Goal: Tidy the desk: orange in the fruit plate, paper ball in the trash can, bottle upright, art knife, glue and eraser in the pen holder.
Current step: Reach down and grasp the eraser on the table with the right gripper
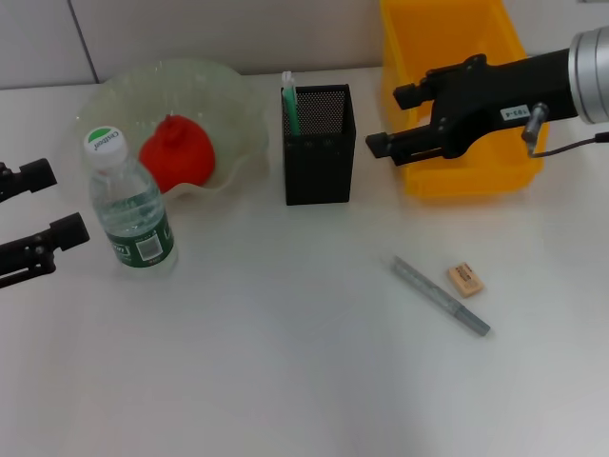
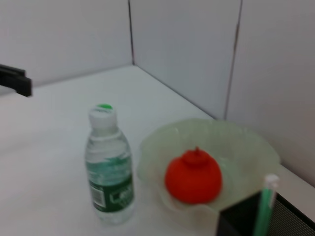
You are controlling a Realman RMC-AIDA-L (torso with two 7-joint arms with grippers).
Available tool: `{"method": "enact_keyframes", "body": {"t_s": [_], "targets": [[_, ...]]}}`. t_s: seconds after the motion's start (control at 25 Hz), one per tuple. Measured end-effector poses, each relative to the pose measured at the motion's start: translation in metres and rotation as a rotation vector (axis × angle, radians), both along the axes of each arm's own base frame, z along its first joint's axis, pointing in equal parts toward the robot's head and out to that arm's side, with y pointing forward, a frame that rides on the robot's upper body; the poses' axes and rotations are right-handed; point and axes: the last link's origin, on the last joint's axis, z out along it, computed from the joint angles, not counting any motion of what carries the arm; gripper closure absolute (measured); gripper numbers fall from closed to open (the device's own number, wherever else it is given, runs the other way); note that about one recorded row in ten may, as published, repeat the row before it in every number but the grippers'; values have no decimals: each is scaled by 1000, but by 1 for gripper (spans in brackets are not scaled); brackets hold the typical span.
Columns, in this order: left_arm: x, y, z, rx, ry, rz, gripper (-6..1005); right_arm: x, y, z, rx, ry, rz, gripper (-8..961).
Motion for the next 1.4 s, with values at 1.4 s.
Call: {"method": "enact_keyframes", "body": {"t_s": [1.4], "targets": [[-13,-13,-10,129,55,-72,172,30,-5,-7,-89,-433,-518,218]]}}
